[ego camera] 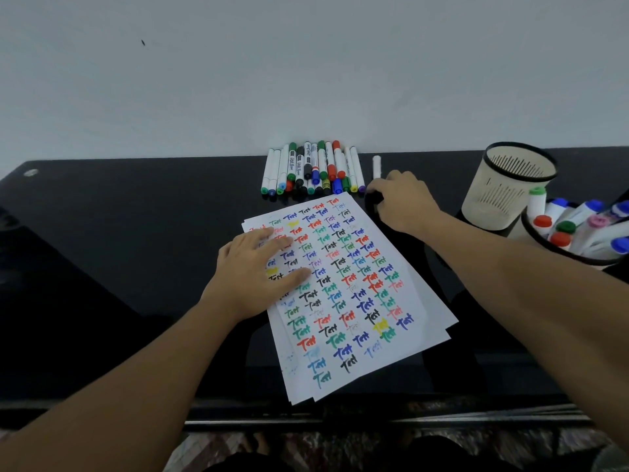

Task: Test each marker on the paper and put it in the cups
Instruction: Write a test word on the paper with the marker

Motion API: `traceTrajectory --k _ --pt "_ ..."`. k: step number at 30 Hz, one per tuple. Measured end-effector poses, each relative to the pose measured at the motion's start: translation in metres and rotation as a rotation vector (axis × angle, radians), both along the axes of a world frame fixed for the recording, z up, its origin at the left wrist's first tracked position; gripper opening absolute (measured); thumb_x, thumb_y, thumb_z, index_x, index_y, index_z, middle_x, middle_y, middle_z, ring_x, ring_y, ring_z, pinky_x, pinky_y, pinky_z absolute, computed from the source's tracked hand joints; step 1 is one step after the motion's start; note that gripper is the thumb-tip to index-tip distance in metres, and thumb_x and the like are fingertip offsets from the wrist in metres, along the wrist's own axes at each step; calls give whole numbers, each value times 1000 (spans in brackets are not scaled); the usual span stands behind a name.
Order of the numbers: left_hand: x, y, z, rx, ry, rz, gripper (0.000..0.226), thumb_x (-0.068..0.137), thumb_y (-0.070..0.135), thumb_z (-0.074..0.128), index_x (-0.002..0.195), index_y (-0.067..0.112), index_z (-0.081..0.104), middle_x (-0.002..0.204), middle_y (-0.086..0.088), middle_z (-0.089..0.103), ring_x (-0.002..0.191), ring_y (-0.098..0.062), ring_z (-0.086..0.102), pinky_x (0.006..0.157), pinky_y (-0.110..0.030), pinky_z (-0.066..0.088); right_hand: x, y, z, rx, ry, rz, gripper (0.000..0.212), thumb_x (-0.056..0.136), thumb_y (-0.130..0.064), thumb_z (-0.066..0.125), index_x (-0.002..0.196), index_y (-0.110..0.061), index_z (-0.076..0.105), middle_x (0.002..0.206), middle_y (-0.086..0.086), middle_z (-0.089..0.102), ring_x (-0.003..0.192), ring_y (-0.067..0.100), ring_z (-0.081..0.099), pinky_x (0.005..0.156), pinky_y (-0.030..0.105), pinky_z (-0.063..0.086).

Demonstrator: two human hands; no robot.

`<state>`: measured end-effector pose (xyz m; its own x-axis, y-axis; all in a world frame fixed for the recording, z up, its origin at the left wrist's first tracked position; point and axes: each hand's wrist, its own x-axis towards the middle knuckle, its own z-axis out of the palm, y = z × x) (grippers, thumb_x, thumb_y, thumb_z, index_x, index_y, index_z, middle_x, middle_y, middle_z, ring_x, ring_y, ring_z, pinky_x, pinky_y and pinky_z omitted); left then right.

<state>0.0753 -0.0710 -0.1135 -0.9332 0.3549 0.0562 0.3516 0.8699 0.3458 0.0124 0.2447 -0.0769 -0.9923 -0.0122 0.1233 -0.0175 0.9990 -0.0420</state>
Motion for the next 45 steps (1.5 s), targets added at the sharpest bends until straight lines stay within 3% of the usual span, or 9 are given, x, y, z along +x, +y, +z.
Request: traceTrajectory --k 3,7,12,20,27,30,36,40,45 --pt "0 0 0 0 0 2 89 72 97 32 147 50 41 160 13 30 148 -15 22 121 -45 11 0 1 4 77 18 70 38 100 -8 57 134 -24 61 117 9 62 103 28 55 79 38 48" --pt "1 0 2 4 -8 3 89 72 97 32 147 50 41 160 13 30 148 -15 21 121 -46 11 4 1 12 154 139 125 21 105 -24 60 123 -20 70 115 8 55 105 26 52 80 35 46" --pt "2 0 3 8 -11 0 89 72 97 32 147 49 41 160 13 30 148 -15 22 121 -46 11 11 -3 18 126 69 151 33 108 -29 50 136 -21 65 123 9 58 111 26 55 88 40 48" --pt "2 0 1 22 4 4 84 75 94 37 146 48 43 159 13 31 148 -15 22 121 -44 11 9 9 17 37 -47 25 58 97 -3 57 148 -30 55 139 11 48 127 31 46 100 45 50" --pt "1 -1 0 24 4 5 83 76 94 37 146 49 43 159 13 31 148 -14 22 121 -45 11 8 17 14 -50 -108 -191 39 105 -34 49 143 -27 56 146 20 33 120 40 49 94 45 50" --pt "1 0 1 25 3 6 85 75 95 35 146 49 44 159 12 32 148 -14 23 121 -45 12 8 17 11 -122 -100 -159 36 106 -29 48 138 -19 60 150 22 35 101 30 55 87 35 49" --pt "1 0 1 18 -2 9 86 73 95 34 145 50 43 159 13 31 148 -14 23 121 -45 12 13 16 22 -121 -166 -70 51 97 3 54 138 -24 66 142 16 50 124 34 56 102 37 47" --pt "2 0 2 27 -5 6 85 73 95 33 145 51 43 159 13 31 148 -13 21 121 -44 10 14 18 22 16 -71 -18 36 103 -17 60 134 -35 67 133 10 51 125 32 47 100 45 50" --pt "0 0 1 19 5 5 86 74 95 33 146 50 43 159 13 31 148 -14 22 121 -45 11 21 12 17 127 91 101 30 107 -37 53 133 -22 53 124 11 57 109 29 55 90 43 49"
